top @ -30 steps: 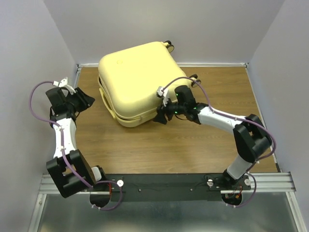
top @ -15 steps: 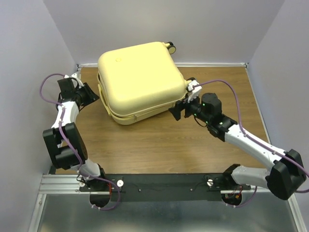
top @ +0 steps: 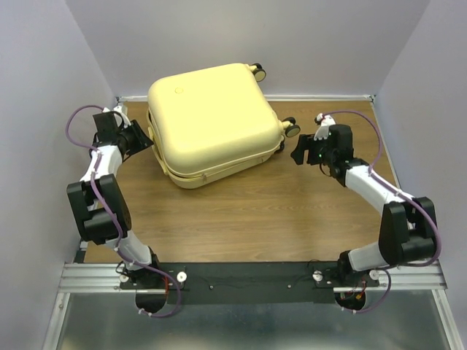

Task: Pack the luggage

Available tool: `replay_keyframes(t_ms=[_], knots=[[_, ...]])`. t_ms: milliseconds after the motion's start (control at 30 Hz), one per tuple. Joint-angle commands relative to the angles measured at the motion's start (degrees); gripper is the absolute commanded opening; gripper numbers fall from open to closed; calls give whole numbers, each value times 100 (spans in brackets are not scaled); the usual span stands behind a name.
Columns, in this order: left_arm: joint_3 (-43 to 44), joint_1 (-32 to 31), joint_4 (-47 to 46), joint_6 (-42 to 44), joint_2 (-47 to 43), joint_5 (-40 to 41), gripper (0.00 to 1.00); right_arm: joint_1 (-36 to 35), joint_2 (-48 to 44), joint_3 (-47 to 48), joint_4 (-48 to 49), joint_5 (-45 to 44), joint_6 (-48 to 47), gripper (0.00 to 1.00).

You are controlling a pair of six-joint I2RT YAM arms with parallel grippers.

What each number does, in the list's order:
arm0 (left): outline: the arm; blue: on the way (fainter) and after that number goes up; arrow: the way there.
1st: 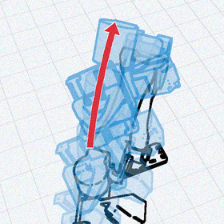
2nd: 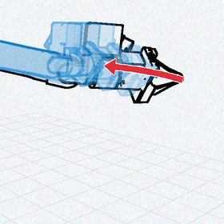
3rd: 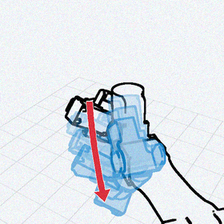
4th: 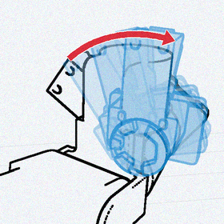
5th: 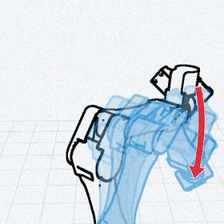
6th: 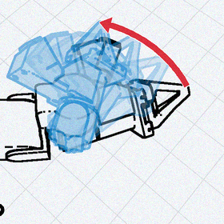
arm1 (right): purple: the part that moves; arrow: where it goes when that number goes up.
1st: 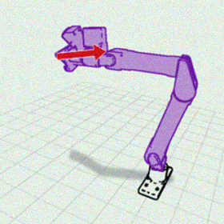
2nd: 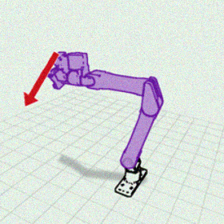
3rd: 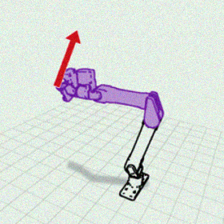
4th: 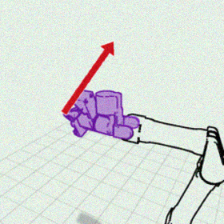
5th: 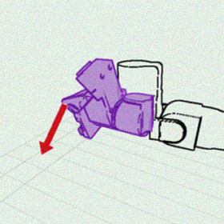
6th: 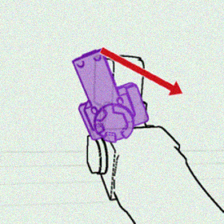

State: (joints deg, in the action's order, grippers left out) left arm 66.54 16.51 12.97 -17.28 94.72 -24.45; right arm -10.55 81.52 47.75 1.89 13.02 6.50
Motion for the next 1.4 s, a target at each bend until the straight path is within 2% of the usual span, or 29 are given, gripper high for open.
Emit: replay_keyframes(t_ms=[0, 133, 267, 400, 500, 533, 600, 767, 900, 1067, 1267, 1367], knots=[[254, 1, -5, 163, 248, 142, 49, 149, 426, 867, 101, 675, -1208, 84], [394, 1, 56, 312, 337, -7, 52, 158, 716, 1289, 57, 860, -2362, 94], [517, -25, 65, 444, 460, -402, 54, 158, 1129, 1842, -145, 948, -3145, 96], [675, -157, 100, 559, 670, -394, 54, 141, 1656, 2449, -171, 1115, -3602, 95], [764, -227, 153, 611, 828, -368, 54, 123, 1999, 2897, -417, 1124, -4006, 86], [825, -236, 196, 629, 873, -359, 54, 132, 2113, 2977, -444, 1159, -4129, 78], [860, -236, 206, 655, 969, -368, 52, 123, 2175, 3170, -497, 1221, -4332, 73], [992, -245, 258, 691, 1128, -350, 46, 79, 2062, 3495, -532, 1774, -4377, 67], [1019, -289, 267, 708, 1224, -403, 35, 0, 2105, 4179, -514, 2091, -3746, 66], [1027, -368, 258, 726, 1277, -438, 28, -79, 2474, 4708, -427, 2126, -3349, 64], [896, -359, 171, 700, 1260, -456, 27, -246, 2623, 4367, 127, 1898, -3032, 64], [904, -342, 135, 656, 1260, -464, 32, -255, 2668, 3833, 127, 1512, -3242, 64]])
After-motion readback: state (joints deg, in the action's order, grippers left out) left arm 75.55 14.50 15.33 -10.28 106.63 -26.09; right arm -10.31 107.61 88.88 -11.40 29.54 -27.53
